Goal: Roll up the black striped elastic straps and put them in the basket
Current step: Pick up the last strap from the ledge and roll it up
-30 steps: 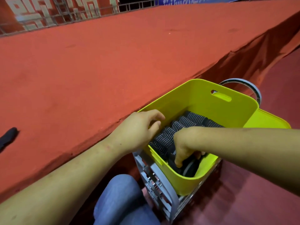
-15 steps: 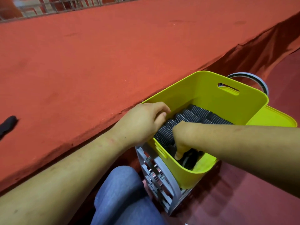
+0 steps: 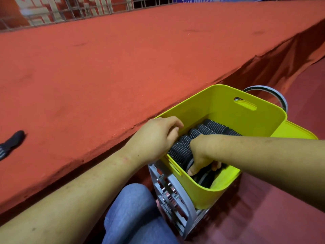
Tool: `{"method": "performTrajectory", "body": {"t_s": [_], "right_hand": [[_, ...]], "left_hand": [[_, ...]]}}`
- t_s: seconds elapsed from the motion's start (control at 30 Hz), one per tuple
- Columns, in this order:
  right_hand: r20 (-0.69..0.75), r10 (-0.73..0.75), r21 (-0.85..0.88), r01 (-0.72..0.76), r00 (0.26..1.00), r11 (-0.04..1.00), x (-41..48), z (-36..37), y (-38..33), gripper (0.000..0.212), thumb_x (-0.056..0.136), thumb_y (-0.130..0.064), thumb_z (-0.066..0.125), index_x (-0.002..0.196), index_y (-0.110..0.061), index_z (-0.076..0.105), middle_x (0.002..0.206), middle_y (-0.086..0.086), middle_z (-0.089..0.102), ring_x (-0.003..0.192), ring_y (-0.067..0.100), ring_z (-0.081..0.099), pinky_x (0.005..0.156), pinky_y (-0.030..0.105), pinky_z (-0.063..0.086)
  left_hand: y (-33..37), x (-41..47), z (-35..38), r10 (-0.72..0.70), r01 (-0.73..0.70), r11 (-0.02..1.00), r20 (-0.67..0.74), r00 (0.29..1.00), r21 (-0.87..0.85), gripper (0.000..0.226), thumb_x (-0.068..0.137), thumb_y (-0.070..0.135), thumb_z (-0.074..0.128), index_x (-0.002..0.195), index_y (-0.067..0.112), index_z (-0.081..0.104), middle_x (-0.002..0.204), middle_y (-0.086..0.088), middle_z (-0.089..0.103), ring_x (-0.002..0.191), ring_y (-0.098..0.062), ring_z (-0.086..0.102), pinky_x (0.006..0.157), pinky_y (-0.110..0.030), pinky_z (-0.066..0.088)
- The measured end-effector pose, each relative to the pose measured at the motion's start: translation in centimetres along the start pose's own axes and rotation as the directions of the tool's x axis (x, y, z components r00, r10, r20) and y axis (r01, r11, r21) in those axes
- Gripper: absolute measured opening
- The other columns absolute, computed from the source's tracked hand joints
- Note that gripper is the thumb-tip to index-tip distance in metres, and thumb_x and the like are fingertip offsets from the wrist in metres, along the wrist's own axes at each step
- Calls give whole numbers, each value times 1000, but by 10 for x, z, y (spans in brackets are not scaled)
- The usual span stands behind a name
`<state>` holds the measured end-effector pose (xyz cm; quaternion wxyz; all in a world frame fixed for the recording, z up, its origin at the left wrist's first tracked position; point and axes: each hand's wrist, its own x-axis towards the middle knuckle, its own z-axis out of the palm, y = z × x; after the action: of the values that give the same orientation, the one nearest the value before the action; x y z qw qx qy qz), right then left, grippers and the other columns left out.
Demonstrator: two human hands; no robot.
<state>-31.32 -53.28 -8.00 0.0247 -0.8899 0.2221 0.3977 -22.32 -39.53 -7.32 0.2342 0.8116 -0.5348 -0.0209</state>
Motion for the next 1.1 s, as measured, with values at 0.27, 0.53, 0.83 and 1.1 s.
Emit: {"method": "performTrajectory", "body": {"t_s": [0.27,0.53,0.83,1.1], "right_hand": [[-293,-51,365,161,955,917,-26,-43,28,50,97,-52,69,91,-2,68,60,7,75,54,21,73,71,33,65],[-714,-105,446,564,693,695,-60,-67,-18,35,97,-39,67,72,-16,60,52,6,64,44,17,59,44,21,42],[-769,-299,485,820,565,304,-77,-74,-152,30,102,-26,66,77,-10,59,50,1,54,44,20,53,40,25,41],[-744,-411,500,847,527,182,-70,-44,-288,29,102,-27,67,77,-13,60,49,6,59,43,19,53,46,27,46]], "left_hand": [[-7,-15,-15,27,-40,997,-197,980,-64,19,101,24,60,118,24,68,111,14,69,109,-5,59,95,-21,43],[-35,-72,-62,-53,28,997,-369,928,-72,15,96,13,65,106,23,71,102,15,70,100,-3,62,92,-18,44],[-99,-177,-120,-253,258,965,-425,869,-45,20,97,19,64,112,32,68,104,23,67,106,2,60,95,-14,42],[-165,-301,-154,-446,479,874,-518,730,-77,25,92,15,69,112,30,69,101,23,68,102,4,61,94,-11,42]]}}
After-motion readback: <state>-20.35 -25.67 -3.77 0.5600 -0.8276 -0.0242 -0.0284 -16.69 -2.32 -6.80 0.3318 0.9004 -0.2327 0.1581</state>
